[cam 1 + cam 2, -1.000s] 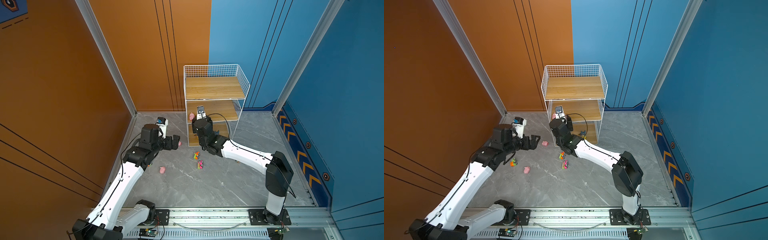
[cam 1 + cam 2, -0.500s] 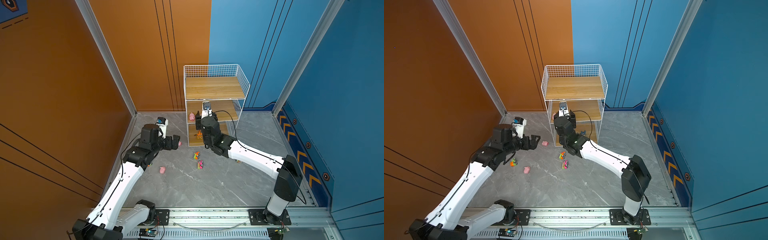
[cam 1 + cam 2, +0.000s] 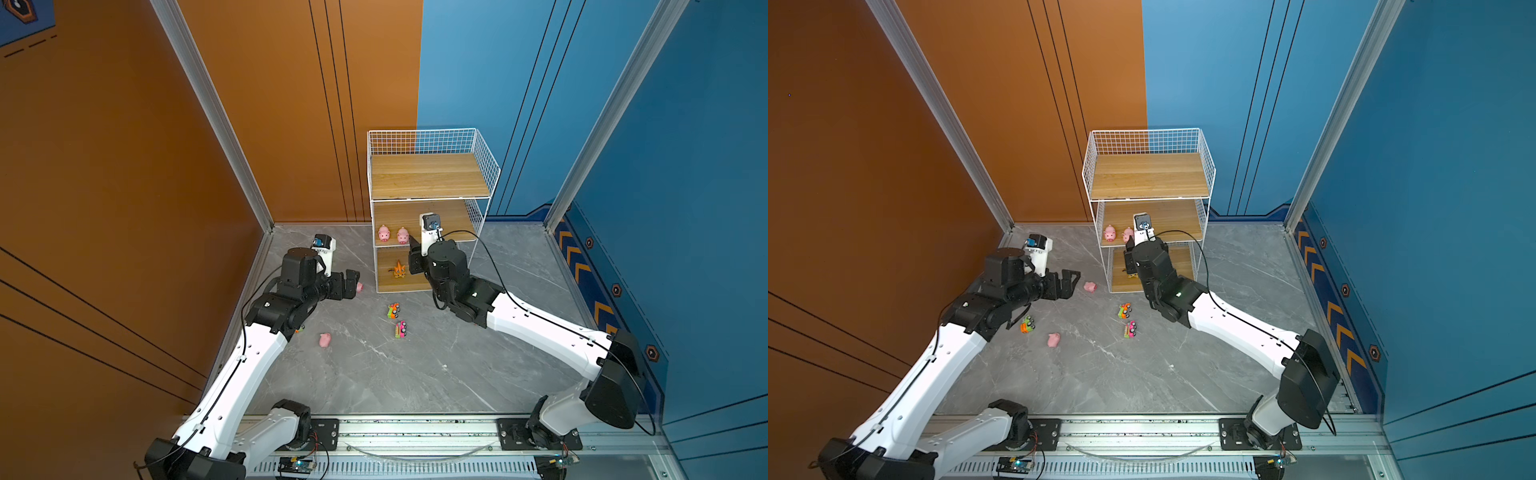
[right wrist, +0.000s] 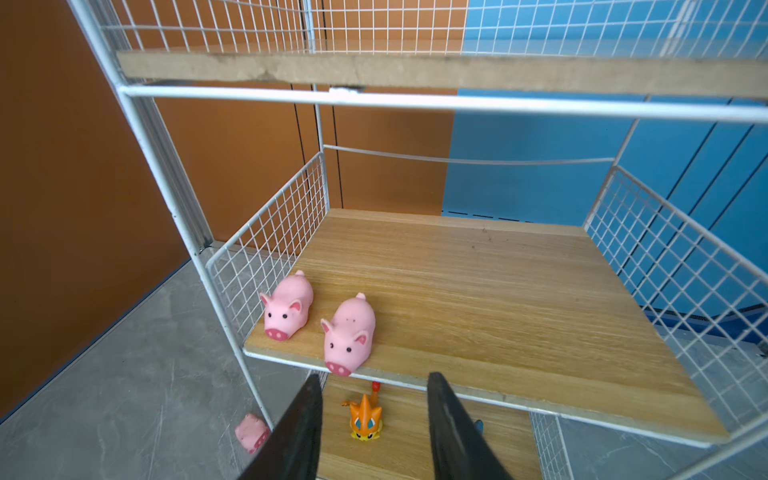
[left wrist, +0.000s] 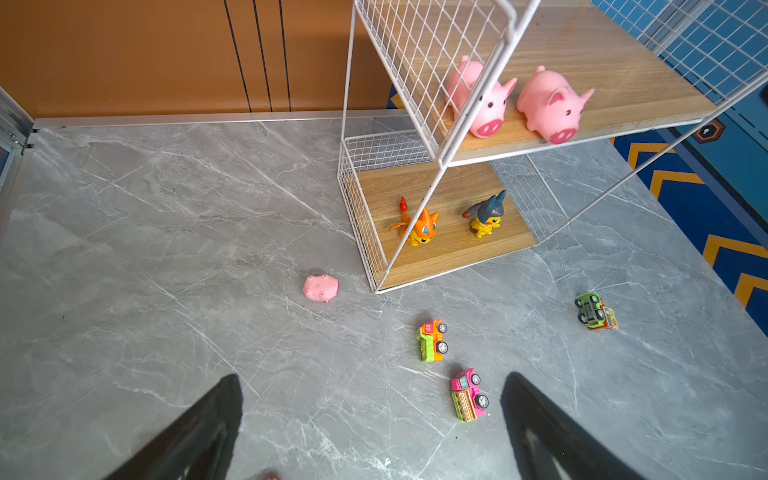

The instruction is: Place and organize the plastic toys onto the shelf

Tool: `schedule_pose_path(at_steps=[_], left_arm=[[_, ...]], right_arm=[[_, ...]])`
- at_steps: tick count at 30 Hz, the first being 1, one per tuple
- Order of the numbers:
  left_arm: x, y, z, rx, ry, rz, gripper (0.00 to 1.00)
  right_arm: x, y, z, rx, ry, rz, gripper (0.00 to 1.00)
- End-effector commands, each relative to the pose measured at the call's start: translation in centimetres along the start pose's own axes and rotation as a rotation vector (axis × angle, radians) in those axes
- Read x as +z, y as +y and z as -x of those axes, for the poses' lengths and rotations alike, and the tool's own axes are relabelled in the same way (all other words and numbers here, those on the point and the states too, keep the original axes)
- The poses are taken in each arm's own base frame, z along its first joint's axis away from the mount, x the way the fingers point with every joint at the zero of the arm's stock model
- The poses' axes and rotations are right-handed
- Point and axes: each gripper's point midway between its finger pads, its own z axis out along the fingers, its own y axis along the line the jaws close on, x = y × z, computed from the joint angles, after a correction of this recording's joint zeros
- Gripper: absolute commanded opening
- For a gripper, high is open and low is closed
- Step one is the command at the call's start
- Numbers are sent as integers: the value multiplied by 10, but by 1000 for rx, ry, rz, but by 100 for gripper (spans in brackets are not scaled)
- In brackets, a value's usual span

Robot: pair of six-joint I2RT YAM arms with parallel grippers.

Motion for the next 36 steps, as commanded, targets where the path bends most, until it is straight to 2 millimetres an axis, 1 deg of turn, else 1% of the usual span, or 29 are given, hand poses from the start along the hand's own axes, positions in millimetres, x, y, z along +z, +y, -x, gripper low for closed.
schedule_pose_path(at_steps=[1,4,6,10,18,24,36], left_arm=[[2,1,-2,-10,1,-8,98],[2,0,-2,-9,2,-12,98],[2,0,-2,-8,2,-12,98],[2,0,-2,-9,2,-12,98],[3,0,-3,-8,6,-12,98],[4,0,-3,-9,9,-12,98],[5,1,-3,-10,11,-9,98]], right_arm=[[-1,9,-27,-7,101,131,37],[2,8,-33,8,116,177,31],[3,7,-34,13,113,191,28],[7,7,-36,17,124,213,25],[15,14,-42,18,145,248,23],[24,18,-40,18,143,249,21],[43,13,-39,24,101,178,17]])
